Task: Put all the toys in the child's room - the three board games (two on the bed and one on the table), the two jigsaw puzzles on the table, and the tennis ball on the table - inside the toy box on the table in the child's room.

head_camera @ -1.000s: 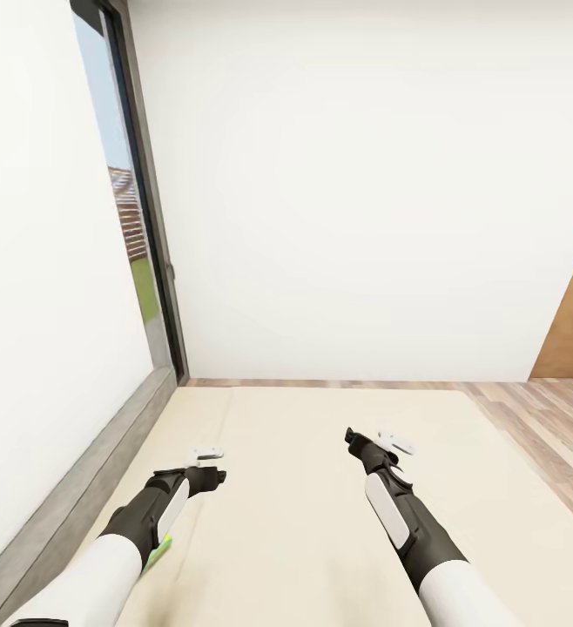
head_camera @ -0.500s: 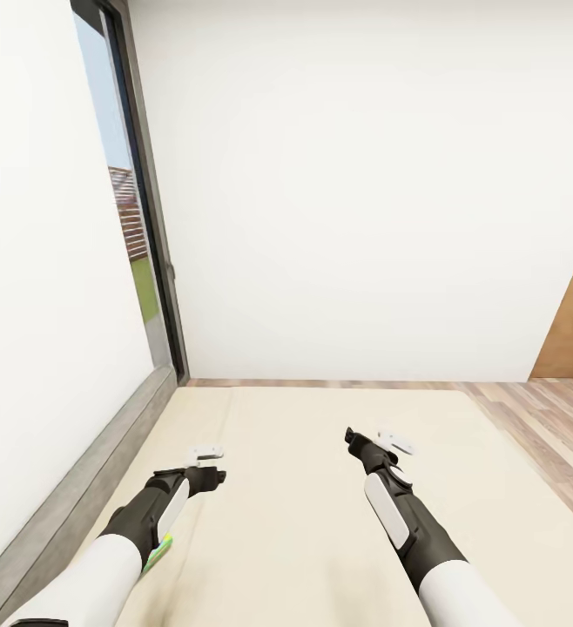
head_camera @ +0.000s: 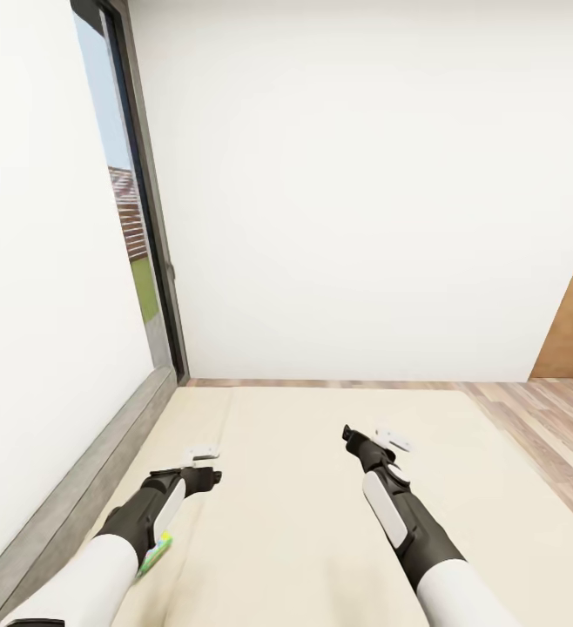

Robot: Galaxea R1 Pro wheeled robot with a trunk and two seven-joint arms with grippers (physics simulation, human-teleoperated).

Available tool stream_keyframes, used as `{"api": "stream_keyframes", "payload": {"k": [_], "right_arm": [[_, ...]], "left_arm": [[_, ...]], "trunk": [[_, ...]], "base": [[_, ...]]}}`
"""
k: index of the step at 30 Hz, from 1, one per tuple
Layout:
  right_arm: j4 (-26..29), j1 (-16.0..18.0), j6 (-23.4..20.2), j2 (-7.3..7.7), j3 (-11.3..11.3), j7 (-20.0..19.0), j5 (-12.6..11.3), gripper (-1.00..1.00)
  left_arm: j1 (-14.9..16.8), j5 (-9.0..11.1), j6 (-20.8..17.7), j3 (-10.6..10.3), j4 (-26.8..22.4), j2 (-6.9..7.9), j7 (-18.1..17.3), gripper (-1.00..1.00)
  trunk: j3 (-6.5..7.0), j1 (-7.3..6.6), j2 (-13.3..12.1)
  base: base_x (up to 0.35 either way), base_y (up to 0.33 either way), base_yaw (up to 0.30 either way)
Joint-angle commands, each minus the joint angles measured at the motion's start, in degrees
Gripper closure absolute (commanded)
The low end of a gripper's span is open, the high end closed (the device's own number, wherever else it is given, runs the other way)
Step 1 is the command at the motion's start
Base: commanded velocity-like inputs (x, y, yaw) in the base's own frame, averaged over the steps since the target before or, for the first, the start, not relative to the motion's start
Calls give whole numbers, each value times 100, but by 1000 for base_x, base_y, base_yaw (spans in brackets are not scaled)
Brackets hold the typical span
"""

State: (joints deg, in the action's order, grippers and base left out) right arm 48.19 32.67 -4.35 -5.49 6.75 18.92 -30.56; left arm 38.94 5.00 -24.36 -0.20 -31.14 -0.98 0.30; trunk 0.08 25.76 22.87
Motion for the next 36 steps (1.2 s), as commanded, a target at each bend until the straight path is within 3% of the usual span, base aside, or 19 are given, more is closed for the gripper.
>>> {"api": "stream_keyframes", "payload": {"k": [1, 9, 16, 23, 26, 36], "right_arm": [[23, 1, -37, -2, 20, 45, -28, -100], [357, 2, -531, -25, 30, 61, -30, -100], [764, 2, -1497, -37, 27, 101, -38, -100], [1437, 2, -2939, -42, -7, 111, -49, -100], [1742, 0, -3354, -46, -17, 115, -54, -100], [2094, -6, -3945, -55, -14, 106, -71, -100]], "left_arm": [[0, 52, -29, 1, -7, 12, -1, -100], [0, 47, -38, 5, -6, 74, 5, -100], [0, 50, -64, 32, 9, 205, 20, -100], [0, 53, -85, 39, 11, 280, 26, -100], [0, 54, -91, 36, 12, 283, 29, -100], [0, 54, -104, 30, 12, 295, 25, -100]], "trunk": [[-3, 2, 5], [-3, 2, 5], [-3, 2, 5], [-3, 2, 5], [-3, 2, 5], [-3, 2, 5]], "base": [[0, 0, 0], [0, 0, 0], [0, 0, 0], [0, 0, 0], [0, 0, 0], [0, 0, 0]]}}
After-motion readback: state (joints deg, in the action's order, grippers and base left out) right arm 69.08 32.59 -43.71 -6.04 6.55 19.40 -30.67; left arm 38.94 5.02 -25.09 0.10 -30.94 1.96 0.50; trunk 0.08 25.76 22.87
